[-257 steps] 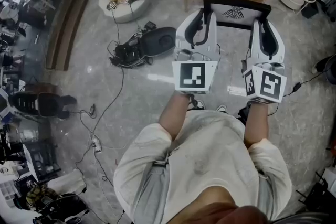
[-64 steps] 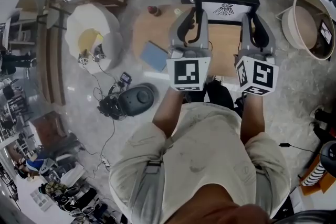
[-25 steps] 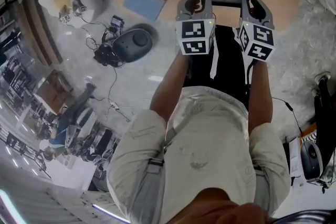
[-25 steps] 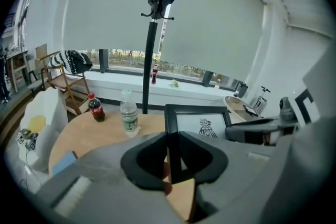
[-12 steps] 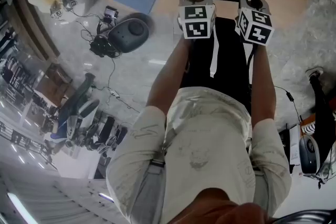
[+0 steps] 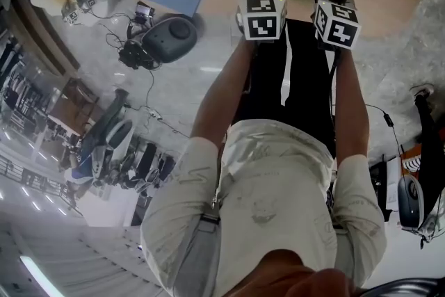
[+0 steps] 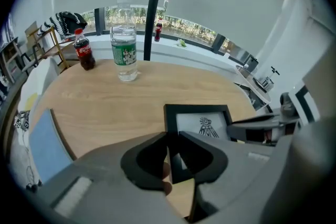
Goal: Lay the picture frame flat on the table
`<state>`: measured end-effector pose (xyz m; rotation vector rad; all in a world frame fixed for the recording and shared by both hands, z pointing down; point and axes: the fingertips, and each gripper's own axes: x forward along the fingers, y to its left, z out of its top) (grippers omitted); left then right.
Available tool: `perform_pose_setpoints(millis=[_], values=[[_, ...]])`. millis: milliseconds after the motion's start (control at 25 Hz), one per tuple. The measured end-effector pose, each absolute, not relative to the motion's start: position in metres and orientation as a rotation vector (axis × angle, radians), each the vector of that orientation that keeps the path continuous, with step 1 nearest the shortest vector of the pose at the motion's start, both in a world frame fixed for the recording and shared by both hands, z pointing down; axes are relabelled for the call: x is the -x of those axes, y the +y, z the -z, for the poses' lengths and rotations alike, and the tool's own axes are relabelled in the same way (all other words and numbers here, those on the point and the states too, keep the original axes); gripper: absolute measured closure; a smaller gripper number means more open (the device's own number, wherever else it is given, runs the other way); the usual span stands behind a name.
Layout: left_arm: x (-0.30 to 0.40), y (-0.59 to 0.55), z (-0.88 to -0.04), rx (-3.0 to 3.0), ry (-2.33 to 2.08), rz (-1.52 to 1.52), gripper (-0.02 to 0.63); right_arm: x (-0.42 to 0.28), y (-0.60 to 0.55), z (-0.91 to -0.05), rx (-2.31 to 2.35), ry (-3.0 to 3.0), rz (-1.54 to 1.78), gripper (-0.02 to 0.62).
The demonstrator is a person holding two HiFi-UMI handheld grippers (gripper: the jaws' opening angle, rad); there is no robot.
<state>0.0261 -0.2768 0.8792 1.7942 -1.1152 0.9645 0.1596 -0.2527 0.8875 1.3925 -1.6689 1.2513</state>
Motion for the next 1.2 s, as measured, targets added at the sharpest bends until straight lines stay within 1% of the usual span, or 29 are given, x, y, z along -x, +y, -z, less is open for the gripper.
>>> perform_pose_setpoints(millis=[560,1200], values=[[-0.027,-0.259,-0.926,-1.75,-1.054,-1.039,0.523,-0.159,-0.23,-0.929,-1.359,-1.575,-1.297,0.517],[-0.024,-0.253,-0.945,-1.697,-1.056,-1.063,0.517,-0.156,-0.23,-0.941,-1.34,-1.536,-1.32,0.512]])
